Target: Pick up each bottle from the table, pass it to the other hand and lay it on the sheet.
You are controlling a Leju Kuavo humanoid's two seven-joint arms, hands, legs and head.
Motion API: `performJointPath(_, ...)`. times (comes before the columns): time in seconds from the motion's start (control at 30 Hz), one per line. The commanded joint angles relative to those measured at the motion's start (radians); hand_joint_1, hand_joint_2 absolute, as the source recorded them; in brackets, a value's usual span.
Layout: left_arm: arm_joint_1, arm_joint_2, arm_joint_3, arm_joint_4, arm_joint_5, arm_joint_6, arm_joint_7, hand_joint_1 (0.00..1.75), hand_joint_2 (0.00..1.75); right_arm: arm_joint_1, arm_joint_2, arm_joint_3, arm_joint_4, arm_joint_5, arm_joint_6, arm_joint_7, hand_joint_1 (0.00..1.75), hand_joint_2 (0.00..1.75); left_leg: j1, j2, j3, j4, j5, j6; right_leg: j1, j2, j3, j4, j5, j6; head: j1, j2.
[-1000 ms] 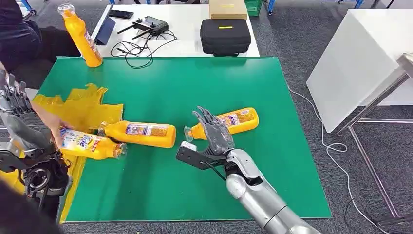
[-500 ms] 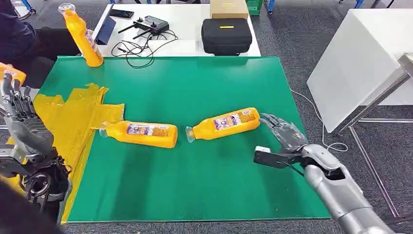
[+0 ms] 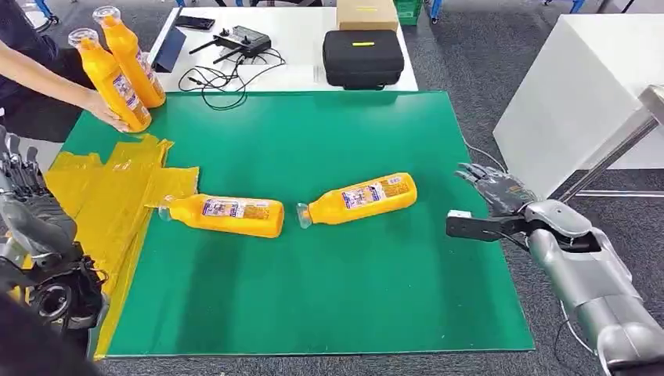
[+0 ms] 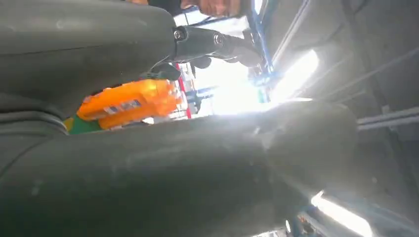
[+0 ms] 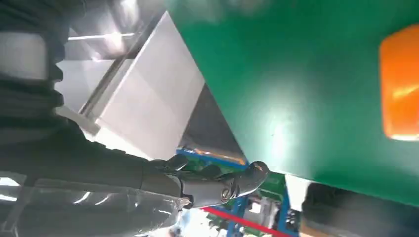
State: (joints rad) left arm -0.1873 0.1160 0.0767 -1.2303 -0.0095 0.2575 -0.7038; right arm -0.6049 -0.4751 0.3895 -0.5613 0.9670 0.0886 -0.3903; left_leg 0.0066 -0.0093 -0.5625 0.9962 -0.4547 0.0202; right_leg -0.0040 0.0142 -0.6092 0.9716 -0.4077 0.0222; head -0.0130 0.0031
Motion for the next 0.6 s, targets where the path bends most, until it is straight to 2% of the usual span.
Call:
performJointPath(0.03, -0.016, -0.03, 0.044, 0.043, -0.012, -0.017, 0.006, 0.0, 0.0, -0.139, 0.179, 0.041, 0.197, 0.046, -0.07, 0.043, 0.0, 1.75, 0.001, 0.007, 0.006, -0.002, -0.002, -0.001, 0.001, 0.005, 0.004, -0.001, 0.0, 0.0, 0.0, 0.0)
performJointPath(0.2, -0.012, -0.029, 0.046, 0.038, -0.013, -0.016, 0.006, 0.0, 0.0, -0.138, 0.183, 0.04, 0.195, 0.048, -0.082, 0.037, 0.0, 1.75, 0.001, 0.001, 0.003, -0.001, -0.001, 0.0, 0.001, 0.001, 0.002, -0.001, 0.0, 0.0, 0.0, 0.0)
performJointPath(0.33, 0.036, -0.029, 0.07, -0.012, -0.008, -0.003, 0.006, 0.0, 0.0, -0.179, 0.27, 0.059, 0.215, 0.074, -0.08, 0.007, 0.0, 1.75, 0.001, 0.007, 0.006, -0.001, -0.003, -0.001, 0.001, 0.005, 0.004, -0.001, -0.001, 0.0, 0.0, 0.0)
performJointPath(0.37, 0.047, -0.028, 0.076, -0.024, -0.007, 0.0, 0.006, 0.0, 1.75, -0.189, 0.294, 0.067, 0.22, 0.081, -0.073, 0.009, 0.0, 1.75, 0.001, 0.009, 0.008, -0.001, -0.003, -0.001, 0.001, 0.007, 0.005, -0.001, -0.001, 0.0, 0.0, 0.0)
performJointPath(0.47, 0.093, -0.032, 0.109, -0.074, -0.007, 0.014, 0.006, 0.0, 1.75, -0.216, 0.386, 0.097, 0.244, 0.11, -0.044, 0.018, 0.0, 1.75, 0.002, 0.01, 0.003, -0.001, -0.002, -0.001, 0.001, 0.009, 0.001, 0.0, 0.001, -0.001, 0.0, 0.0)
performJointPath(0.5, 0.103, -0.034, 0.115, -0.085, -0.008, 0.015, 0.006, 0.0, 1.75, -0.215, 0.406, 0.102, 0.247, 0.115, -0.039, 0.022, 0.0, 1.75, 0.002, 0.012, 0.007, -0.001, -0.003, -0.002, 0.001, 0.01, 0.003, 0.0, 0.0, -0.001, 0.0, 0.0)
performJointPath(0.6, 0.122, -0.036, 0.13, -0.101, -0.009, 0.015, 0.006, 0.0, 1.75, -0.208, 0.446, 0.12, 0.258, 0.133, -0.024, 0.042, 0.0, 1.75, 0.002, 0.011, 0.005, -0.001, -0.002, -0.001, 0.002, 0.008, 0.002, 0.0, 0.0, -0.001, 0.0, 0.0)
